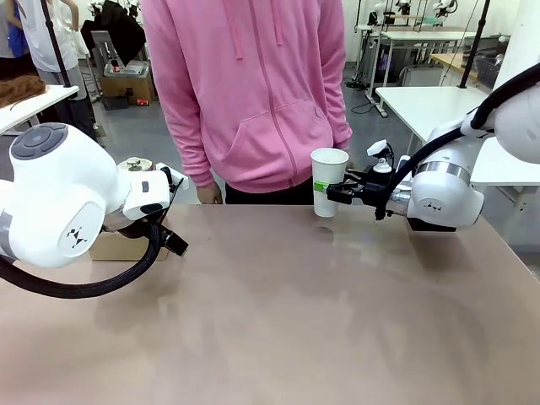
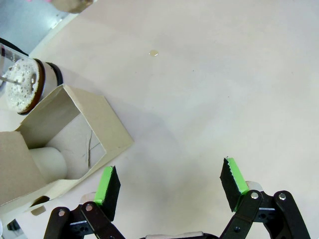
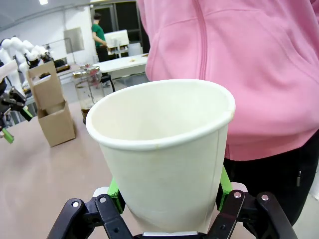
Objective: Pour a drink into a cup and package it in a carrier.
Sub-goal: When a person places the Paper Cup Lid on the 600 ml Paper Cup , lift the 600 ml Paper Cup, then position the Cup Carrier in the center of the table.
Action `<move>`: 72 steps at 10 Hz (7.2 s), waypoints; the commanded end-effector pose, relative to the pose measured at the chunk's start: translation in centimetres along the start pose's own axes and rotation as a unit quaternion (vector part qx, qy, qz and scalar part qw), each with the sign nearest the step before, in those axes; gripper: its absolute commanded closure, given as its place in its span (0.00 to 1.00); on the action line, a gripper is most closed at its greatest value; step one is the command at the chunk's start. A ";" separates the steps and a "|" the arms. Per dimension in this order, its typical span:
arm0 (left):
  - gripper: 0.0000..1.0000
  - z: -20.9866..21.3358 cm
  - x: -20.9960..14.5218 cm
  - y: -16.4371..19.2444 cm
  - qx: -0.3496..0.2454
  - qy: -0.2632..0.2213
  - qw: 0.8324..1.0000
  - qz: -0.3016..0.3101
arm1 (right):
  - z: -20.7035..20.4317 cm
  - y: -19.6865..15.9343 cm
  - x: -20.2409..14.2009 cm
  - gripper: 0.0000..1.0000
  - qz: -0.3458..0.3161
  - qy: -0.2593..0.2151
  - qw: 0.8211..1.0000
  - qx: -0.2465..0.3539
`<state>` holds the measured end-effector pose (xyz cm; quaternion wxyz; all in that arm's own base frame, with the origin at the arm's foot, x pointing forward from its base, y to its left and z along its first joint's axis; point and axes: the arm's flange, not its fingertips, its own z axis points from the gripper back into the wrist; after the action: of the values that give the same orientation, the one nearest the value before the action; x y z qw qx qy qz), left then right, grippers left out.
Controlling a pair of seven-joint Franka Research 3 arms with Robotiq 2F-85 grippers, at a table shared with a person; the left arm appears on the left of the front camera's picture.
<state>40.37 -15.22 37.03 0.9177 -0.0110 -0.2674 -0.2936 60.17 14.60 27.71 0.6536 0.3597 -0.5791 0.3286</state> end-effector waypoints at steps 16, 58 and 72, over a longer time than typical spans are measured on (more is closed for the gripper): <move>0.00 0.0 0.0 0.0 -0.001 -0.001 1.000 0.001 | 2.2 0.6 5.7 0.20 0.015 -0.006 1.000 0.009; 0.00 0.0 0.0 0.0 -0.001 -0.001 1.000 0.001 | 16.0 16.8 21.3 0.20 0.029 -0.002 1.000 0.001; 0.00 0.0 0.0 -0.1 0.000 0.000 1.000 -0.001 | 15.9 17.0 20.9 0.20 0.042 -0.010 0.999 -0.007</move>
<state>40.36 -15.29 37.06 0.9174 -0.0110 -0.2677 -0.2943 39.57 9.98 50.75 0.6407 0.3313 -0.5964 0.3521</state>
